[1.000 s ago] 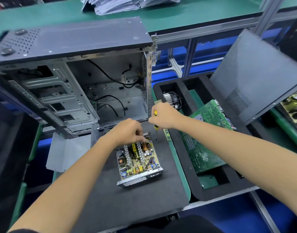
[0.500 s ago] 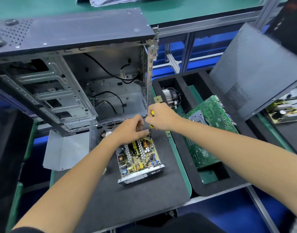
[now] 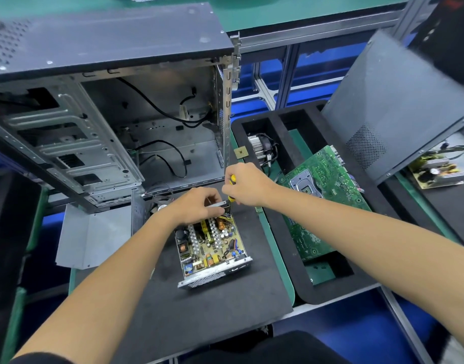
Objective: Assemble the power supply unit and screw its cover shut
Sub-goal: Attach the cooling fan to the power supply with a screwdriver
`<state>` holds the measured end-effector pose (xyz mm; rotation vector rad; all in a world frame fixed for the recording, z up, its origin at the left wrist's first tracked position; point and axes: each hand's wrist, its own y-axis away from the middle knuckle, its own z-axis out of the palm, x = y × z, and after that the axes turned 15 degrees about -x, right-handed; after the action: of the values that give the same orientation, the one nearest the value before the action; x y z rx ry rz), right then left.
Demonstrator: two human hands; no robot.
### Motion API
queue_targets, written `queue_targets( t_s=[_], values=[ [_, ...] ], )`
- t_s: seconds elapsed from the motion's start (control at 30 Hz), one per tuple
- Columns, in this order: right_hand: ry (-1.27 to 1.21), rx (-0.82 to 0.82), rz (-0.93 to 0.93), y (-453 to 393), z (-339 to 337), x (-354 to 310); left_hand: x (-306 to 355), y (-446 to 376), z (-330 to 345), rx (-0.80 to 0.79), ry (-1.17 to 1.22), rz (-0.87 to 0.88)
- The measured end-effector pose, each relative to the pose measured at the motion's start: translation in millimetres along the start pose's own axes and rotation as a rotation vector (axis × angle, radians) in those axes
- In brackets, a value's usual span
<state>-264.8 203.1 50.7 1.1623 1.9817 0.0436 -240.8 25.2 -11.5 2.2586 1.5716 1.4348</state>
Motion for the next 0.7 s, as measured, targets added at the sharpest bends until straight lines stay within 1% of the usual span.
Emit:
queue_targets(
  t_s=[0.23,0.5,0.7],
  values=[
    [0.018,-0.037,-0.016,1.5,-0.1,1.1,0.6,-1.3,-1.3,-0.009,0.005,-0.002],
    [0.139,-0.091,-0.066,3.3,1.7,1.7,-0.4,-3.3,-0.8,-0.016,0.010,-0.004],
    [0.030,-0.047,-0.047,4.8,-4.0,4.6,1.8,-3.4,-1.5,-0.011,0.027,0.000]
  ],
)
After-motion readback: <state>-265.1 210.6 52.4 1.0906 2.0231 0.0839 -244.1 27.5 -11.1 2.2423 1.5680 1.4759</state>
